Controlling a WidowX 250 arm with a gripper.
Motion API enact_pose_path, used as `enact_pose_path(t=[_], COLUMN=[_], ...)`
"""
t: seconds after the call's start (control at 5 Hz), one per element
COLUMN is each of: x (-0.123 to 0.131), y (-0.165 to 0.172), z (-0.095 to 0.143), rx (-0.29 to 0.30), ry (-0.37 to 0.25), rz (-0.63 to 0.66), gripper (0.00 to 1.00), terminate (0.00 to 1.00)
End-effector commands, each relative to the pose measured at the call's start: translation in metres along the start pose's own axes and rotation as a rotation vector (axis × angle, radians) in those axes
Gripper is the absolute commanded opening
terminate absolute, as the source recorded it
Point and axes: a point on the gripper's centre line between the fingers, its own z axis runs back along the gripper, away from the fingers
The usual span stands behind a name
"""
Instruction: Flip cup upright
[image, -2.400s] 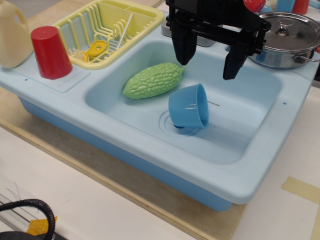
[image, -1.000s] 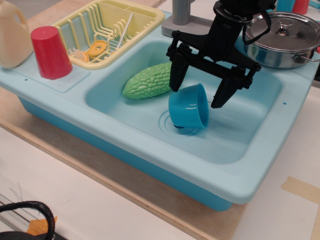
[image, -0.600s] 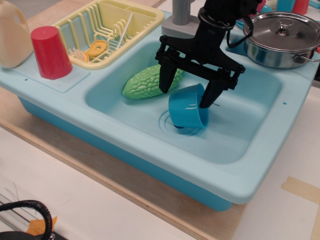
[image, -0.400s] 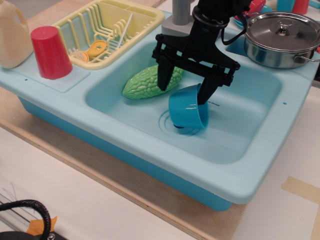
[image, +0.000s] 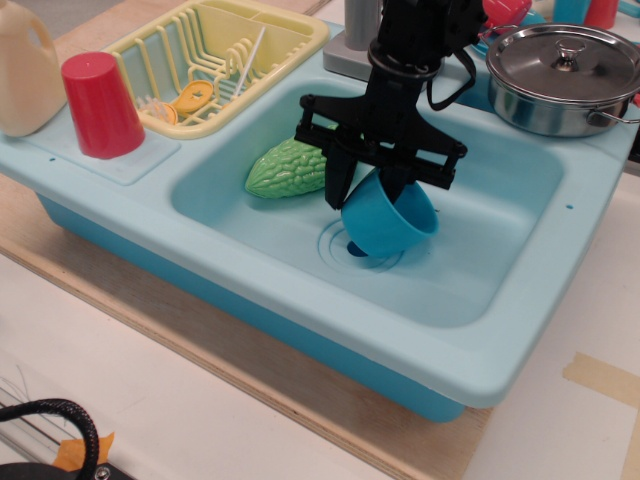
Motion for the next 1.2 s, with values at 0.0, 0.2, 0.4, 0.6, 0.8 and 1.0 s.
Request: enact_pose_path(t=[0.0, 0.2, 0.4, 0.6, 0.8, 1.0], x=[0.0051, 0.0027, 0.0014, 0.0014, 0.0014, 0.0014], y=[-0.0010, -0.0017, -0.0008, -0.0008, -0.0008, -0.0008], z=[0.0216, 0.0263, 0.0253, 0.0253, 0.0253, 0.0253], rx=[-0.023, -0.050, -0.096, -0.096, -0.096, -0.096], ry=[-0.082, -0.129, -0.149, -0.149, -0.149, -0.149], rz=[0.040, 0.052, 0.042, 0.042, 0.042, 0.042], gripper=[0.00, 0.00, 1.00, 1.00, 1.00, 1.00], terminate=[0.00, 0.00, 0.00, 0.00, 0.00, 1.00])
